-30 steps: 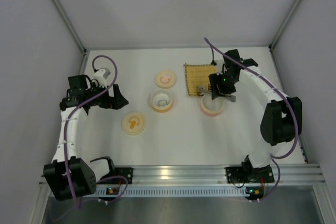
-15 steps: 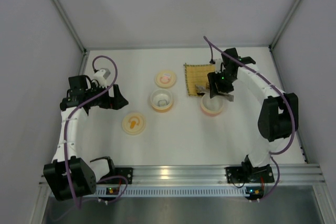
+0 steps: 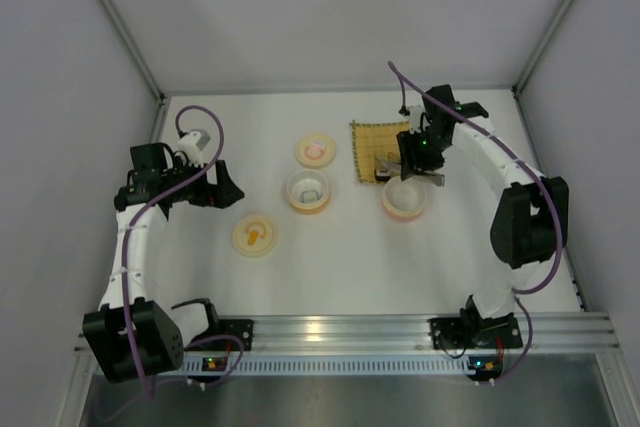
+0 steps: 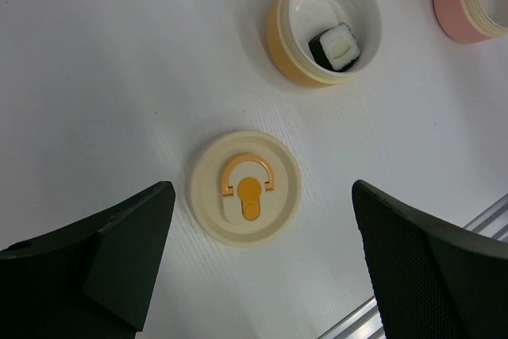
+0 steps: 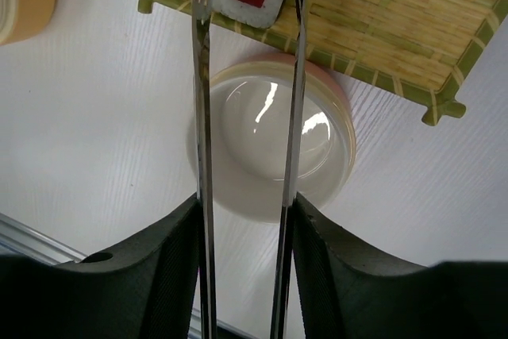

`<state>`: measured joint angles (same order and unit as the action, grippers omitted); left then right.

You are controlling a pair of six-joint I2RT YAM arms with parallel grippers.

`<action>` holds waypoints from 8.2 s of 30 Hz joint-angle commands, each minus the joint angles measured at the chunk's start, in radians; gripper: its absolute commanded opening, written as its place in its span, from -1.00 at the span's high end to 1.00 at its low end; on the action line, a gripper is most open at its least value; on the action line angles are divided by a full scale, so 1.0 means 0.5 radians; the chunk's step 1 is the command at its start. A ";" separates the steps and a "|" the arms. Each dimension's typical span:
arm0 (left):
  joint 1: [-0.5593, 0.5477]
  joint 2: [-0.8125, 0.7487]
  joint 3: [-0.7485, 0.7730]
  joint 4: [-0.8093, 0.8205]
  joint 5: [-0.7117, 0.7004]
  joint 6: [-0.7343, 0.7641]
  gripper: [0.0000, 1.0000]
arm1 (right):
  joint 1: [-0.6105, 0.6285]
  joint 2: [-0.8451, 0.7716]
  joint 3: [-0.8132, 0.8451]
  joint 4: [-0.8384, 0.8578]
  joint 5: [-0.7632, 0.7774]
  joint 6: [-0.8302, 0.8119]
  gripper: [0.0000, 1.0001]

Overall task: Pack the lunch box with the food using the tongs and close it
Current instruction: Pick up the fake food from the plate, then place the fake food in the packing box, then place the clamp at the center of the board, then pick up the box lid from the center of the board.

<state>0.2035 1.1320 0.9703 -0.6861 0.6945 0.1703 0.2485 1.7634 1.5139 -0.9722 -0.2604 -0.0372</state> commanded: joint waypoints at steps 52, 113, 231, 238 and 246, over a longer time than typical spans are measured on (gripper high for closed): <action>0.013 -0.031 -0.041 0.111 0.050 -0.009 -0.97 | 0.113 0.235 0.464 -0.372 0.134 -0.125 0.24; 0.010 -0.049 0.026 -0.091 0.099 0.120 -0.96 | -0.160 -0.815 -0.567 -0.016 0.079 -0.806 0.37; 0.001 0.727 0.419 -0.662 -0.082 0.761 -0.36 | -0.149 -0.925 -0.506 0.680 -0.725 -0.767 -0.96; -0.066 0.994 0.437 -0.456 -0.195 0.752 0.05 | 0.297 -1.213 -0.947 1.345 -0.657 -0.254 -0.85; -0.177 1.166 0.434 -0.407 -0.223 0.730 0.09 | 0.585 -1.017 -0.975 1.499 -0.716 -0.251 -0.61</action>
<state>0.1329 1.7035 1.1625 -0.9302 0.5735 0.5365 0.4747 1.2228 1.0115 -0.3531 -0.5980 -0.1711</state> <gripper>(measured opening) 0.452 0.819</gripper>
